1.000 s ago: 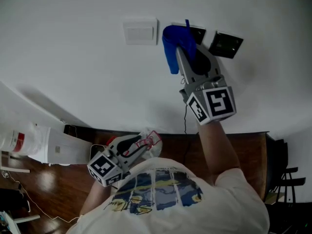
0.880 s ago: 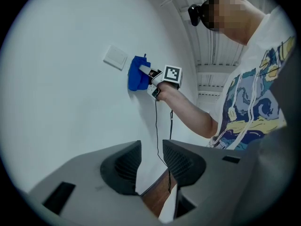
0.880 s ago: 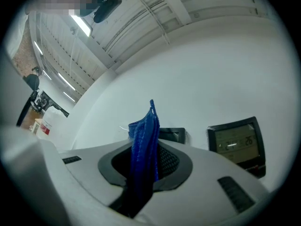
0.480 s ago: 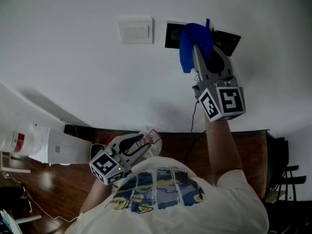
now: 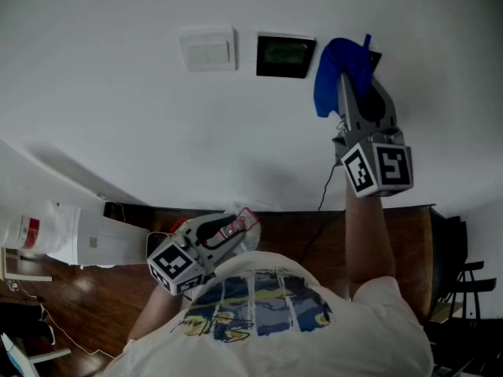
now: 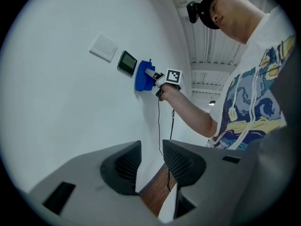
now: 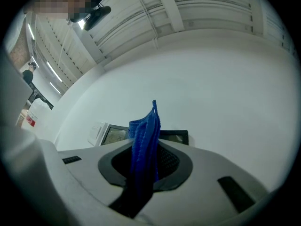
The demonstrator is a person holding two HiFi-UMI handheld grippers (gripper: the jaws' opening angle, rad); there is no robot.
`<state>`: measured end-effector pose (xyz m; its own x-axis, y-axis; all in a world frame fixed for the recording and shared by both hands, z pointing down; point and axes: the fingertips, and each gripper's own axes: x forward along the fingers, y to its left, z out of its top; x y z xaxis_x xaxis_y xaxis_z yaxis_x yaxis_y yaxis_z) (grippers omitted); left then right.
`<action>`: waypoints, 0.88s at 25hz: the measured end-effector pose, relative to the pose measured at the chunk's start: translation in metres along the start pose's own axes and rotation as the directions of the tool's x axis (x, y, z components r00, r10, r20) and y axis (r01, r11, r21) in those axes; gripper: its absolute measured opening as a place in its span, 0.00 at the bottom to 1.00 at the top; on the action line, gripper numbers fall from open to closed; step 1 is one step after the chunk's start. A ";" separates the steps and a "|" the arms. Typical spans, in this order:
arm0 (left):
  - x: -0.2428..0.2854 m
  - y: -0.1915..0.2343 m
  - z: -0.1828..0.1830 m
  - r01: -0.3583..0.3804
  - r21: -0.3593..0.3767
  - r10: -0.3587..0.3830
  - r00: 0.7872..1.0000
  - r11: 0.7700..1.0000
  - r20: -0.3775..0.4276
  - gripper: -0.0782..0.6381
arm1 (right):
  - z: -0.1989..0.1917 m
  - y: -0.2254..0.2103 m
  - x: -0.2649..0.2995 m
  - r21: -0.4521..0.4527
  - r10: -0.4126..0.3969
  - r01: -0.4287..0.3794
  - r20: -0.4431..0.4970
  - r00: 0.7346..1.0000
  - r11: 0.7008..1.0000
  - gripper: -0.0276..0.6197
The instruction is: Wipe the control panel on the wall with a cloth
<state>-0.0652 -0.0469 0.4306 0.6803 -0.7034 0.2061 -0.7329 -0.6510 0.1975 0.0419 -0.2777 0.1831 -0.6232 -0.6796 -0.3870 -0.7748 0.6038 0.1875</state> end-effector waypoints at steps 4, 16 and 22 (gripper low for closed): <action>0.006 -0.005 0.002 0.012 -0.001 -0.012 1.000 1.000 0.000 0.28 | -0.002 -0.017 -0.008 -0.003 -0.032 0.032 -0.004 0.999 0.999 0.19; 0.019 -0.011 0.001 0.044 0.026 -0.043 0.999 0.999 -0.023 0.28 | -0.003 -0.066 -0.031 -0.015 -0.126 0.126 -0.016 0.992 0.992 0.19; 0.022 -0.009 0.001 0.045 0.017 -0.045 0.999 0.999 -0.026 0.28 | -0.007 -0.081 -0.040 -0.020 -0.165 0.164 -0.026 0.986 0.986 0.19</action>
<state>-0.0435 -0.0568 0.4323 0.7121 -0.6661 0.2217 -0.7016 -0.6867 0.1902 0.1287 -0.3028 0.1899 -0.4894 -0.7806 -0.3887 -0.8687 0.4753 0.1394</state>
